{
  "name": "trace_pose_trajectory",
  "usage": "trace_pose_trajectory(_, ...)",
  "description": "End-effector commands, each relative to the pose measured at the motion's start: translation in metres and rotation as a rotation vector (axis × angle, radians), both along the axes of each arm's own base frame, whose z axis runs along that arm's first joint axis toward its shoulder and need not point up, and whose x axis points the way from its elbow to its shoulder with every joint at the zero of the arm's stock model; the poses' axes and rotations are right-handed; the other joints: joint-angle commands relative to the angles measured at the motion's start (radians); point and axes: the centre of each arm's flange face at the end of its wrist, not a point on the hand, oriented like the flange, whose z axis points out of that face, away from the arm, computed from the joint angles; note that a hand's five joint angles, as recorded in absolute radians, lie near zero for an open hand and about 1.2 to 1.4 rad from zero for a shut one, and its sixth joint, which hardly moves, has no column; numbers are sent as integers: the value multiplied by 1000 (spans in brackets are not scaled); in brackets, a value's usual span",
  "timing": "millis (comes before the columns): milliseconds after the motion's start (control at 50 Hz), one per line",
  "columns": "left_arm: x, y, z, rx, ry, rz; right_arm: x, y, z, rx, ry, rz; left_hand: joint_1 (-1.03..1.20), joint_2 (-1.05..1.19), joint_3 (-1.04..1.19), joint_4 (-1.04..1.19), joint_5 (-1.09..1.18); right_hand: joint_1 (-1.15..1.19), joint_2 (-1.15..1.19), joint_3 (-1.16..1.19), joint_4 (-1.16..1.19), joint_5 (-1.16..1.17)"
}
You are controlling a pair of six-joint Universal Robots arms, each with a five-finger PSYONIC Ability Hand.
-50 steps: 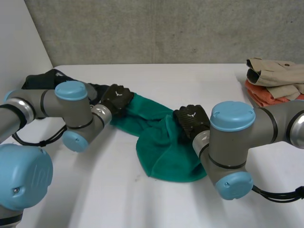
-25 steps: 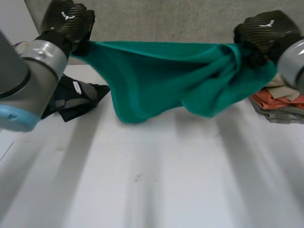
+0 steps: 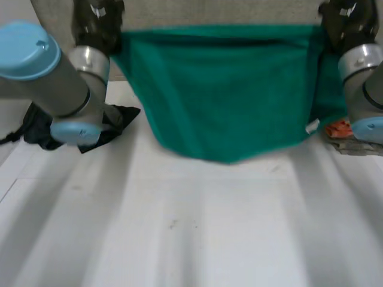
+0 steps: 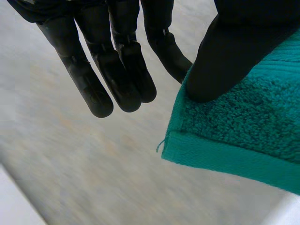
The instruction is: Fold the laundry.
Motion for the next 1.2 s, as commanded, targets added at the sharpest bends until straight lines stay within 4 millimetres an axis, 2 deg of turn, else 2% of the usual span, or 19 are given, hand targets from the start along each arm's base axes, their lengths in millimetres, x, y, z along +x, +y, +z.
trace_pose_trajectory(20, -7, 22, 43, -164, 109, -5, 13, 8, 35, -199, -18, 146, 238, 199, 205, 197, 246, 269, 223, 209, 198, 216)
trace_pose_trajectory(60, -3, 31, 40, -142, 94, -12, 18, 15, 24, -129, 16, 225, 238, 199, 205, 197, 246, 269, 223, 209, 198, 216)
trace_pose_trajectory(140, 1, 51, 15, -52, 40, -35, 18, 25, 4, 31, 61, 301, 238, 199, 205, 197, 246, 269, 223, 209, 198, 216)
trace_pose_trajectory(160, 3, 59, 0, -8, 14, -47, 19, 27, 0, 65, 67, 312, 238, 199, 205, 197, 246, 269, 223, 209, 198, 216)
trace_pose_trajectory(280, 19, 89, -41, 124, -61, -57, 17, 42, -42, 336, 108, 350, 238, 199, 205, 197, 246, 269, 223, 209, 198, 216)
trace_pose_trajectory(360, 28, 105, -74, 220, -109, -58, 16, 52, -89, 541, 167, 367, 238, 199, 205, 197, 246, 269, 223, 209, 198, 216)
trace_pose_trajectory(380, 31, 109, -86, 253, -129, -52, 14, 57, -108, 615, 208, 365, 238, 199, 205, 197, 246, 269, 223, 209, 198, 216)
trace_pose_trajectory(460, 37, 116, -104, 310, -152, -47, 8, 74, -141, 739, 338, 360, 238, 199, 205, 197, 246, 269, 223, 209, 198, 216)
trace_pose_trajectory(540, 38, 118, -109, 327, -157, -49, 8, 81, -156, 793, 358, 370, 238, 199, 205, 197, 246, 269, 223, 209, 198, 216)
trace_pose_trajectory(600, 37, 120, -108, 324, -157, -54, 8, 82, -158, 830, 291, 371, 238, 199, 205, 197, 246, 77, 31, 17, 7, 24)
trace_pose_trajectory(640, 35, 119, -105, 314, -150, -56, 6, 85, -163, 892, 175, 367, 238, 199, 205, 197, 246, -546, -591, -606, -616, -599)
trace_pose_trajectory(660, 35, 118, -100, 301, -142, -53, 5, 87, -165, 908, 152, 364, 238, 199, 205, 197, 246, -625, -670, -685, -695, -678)
trace_pose_trajectory(700, 35, 117, -95, 289, -135, -53, 2, 89, -165, 922, 111, 356, 238, 199, 205, 197, 246, -634, -680, -694, -705, -687)
trace_pose_trajectory(800, 34, 115, -70, 221, -101, -52, -18, 99, -133, 873, 4, 298, 238, 199, 205, 197, 246, -725, -771, -785, -796, -778)
trace_pose_trajectory(880, 33, 115, -57, 194, -88, -56, -35, 111, -121, 900, -74, 233, 238, 199, 205, 197, 246, -719, -765, -780, -790, -773)
trace_pose_trajectory(940, 32, 115, -52, 192, -84, -58, -44, 121, -117, 944, -136, 182, 238, 199, 205, 197, 246, -717, -762, -777, -787, -770)
trace_pose_trajectory(1020, 29, 120, -44, 194, -69, -78, -51, 146, -131, 1066, -177, 133, 238, 199, 205, 197, 246, -722, -768, -782, -793, -775)
trace_pose_trajectory(1100, 21, 129, -28, 168, -39, -115, -47, 163, -149, 1110, -200, 139, 238, 199, 205, 197, 246, -778, -824, -838, -849, -831)
trace_pose_trajectory(1200, 10, 141, -5, 127, -17, -162, 8, 191, -148, 1075, -342, 322, 238, 199, 205, 197, 246, -895, -941, -955, -966, -948)
